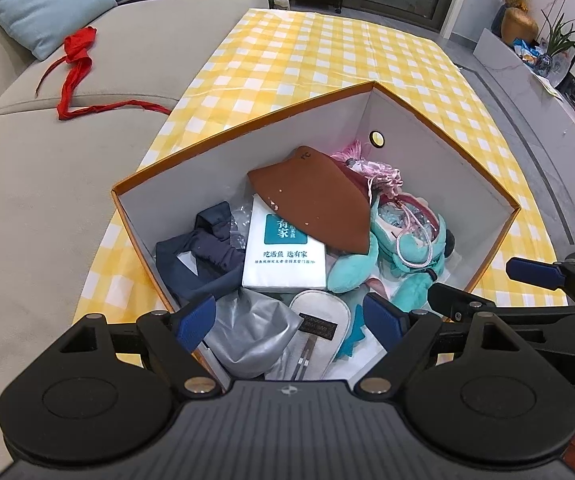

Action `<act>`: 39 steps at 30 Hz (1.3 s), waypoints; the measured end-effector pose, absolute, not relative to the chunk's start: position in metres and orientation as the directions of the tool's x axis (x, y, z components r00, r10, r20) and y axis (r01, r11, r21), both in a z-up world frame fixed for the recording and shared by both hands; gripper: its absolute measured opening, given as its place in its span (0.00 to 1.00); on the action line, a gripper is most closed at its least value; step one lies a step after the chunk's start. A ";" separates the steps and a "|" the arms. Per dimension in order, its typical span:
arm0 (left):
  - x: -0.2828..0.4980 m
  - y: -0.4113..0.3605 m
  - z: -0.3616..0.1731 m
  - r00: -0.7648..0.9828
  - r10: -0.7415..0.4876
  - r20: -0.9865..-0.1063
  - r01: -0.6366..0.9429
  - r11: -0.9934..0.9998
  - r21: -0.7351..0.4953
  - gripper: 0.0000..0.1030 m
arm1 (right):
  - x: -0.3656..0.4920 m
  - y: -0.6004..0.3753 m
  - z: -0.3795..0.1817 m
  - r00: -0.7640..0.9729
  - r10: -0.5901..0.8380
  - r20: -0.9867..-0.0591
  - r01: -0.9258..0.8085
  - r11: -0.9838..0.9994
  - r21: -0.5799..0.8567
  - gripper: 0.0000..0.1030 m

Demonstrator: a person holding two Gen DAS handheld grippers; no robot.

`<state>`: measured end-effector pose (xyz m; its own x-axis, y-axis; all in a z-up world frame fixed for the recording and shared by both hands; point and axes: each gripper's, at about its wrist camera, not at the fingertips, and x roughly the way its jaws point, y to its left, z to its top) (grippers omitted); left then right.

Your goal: Organize soft objects

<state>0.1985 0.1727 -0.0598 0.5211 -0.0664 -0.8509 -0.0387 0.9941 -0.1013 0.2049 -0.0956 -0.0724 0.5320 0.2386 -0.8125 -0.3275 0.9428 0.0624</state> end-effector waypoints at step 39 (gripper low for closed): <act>0.198 0.172 -0.059 0.523 -0.068 -0.850 -0.030 0.995 -0.099 0.95 | 0.204 -0.096 -0.074 0.531 0.233 -0.814 -0.328 0.943 0.056 0.84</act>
